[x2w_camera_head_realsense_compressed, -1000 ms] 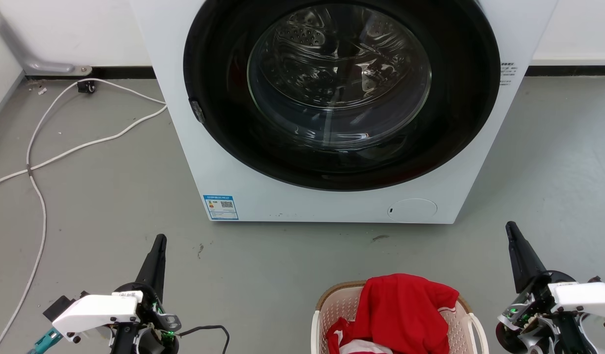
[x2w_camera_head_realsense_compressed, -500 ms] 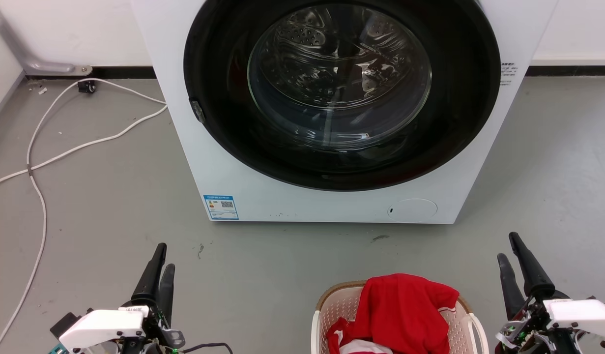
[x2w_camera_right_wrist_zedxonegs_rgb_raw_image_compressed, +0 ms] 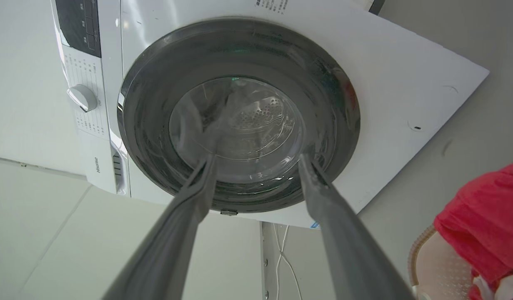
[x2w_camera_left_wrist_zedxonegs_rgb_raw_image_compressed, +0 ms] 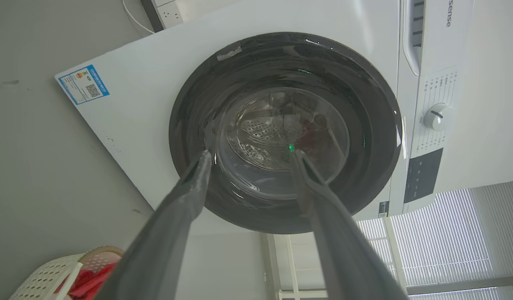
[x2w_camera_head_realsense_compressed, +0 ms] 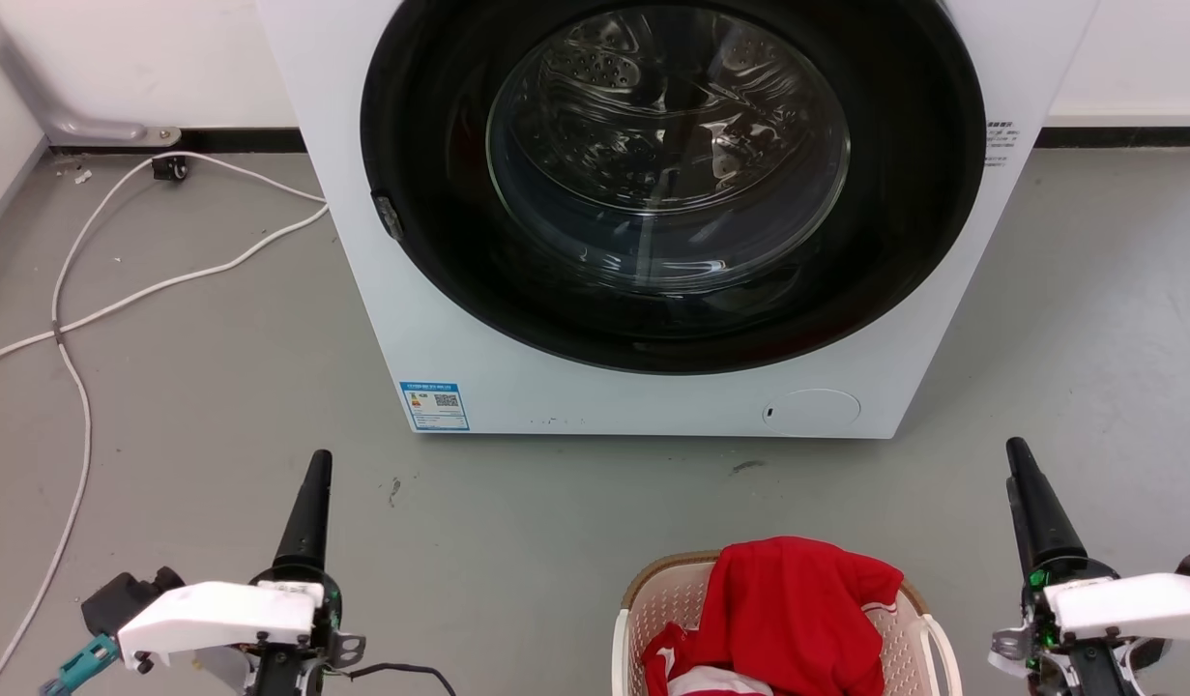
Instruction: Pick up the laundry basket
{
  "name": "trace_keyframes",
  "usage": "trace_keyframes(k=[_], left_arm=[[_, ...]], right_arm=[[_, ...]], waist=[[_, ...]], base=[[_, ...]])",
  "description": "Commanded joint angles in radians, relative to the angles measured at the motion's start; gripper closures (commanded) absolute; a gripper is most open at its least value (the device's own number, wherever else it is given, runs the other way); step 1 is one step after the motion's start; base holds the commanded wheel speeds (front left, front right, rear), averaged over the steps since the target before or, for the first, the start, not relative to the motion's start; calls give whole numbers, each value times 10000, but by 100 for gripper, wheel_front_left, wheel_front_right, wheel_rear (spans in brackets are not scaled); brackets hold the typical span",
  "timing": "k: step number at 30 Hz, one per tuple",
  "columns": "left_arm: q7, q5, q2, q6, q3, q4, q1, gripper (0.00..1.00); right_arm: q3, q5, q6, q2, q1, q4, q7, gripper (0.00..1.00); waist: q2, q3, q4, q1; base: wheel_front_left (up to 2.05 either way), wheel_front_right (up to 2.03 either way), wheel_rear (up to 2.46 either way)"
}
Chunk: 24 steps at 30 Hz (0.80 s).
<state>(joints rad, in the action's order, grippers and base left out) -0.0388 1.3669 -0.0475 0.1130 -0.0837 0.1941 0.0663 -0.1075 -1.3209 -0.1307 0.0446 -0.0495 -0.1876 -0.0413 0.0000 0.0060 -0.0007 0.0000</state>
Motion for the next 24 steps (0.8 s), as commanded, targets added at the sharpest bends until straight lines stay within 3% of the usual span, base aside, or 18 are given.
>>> trace_keyframes(k=[1,10,24], left_arm=[[147,-696,-27,-102,121,-338,63,0],[523,-2610,-29,-532,552,-726,-51,0],[1041,-4936,-31,-834,940,-1193,-263,0]], right_arm=[[82,773,0,28,-13,386,142,0],[373,2936,0,34,229,950,522,0],[619,5468,0,43,574,1486,1042,0]], waist=[[0,2,-2,0],[0,5,-9,0],[0,-10,-16,0]], base=[[0,0,0],[0,0,0],[0,0,0]])
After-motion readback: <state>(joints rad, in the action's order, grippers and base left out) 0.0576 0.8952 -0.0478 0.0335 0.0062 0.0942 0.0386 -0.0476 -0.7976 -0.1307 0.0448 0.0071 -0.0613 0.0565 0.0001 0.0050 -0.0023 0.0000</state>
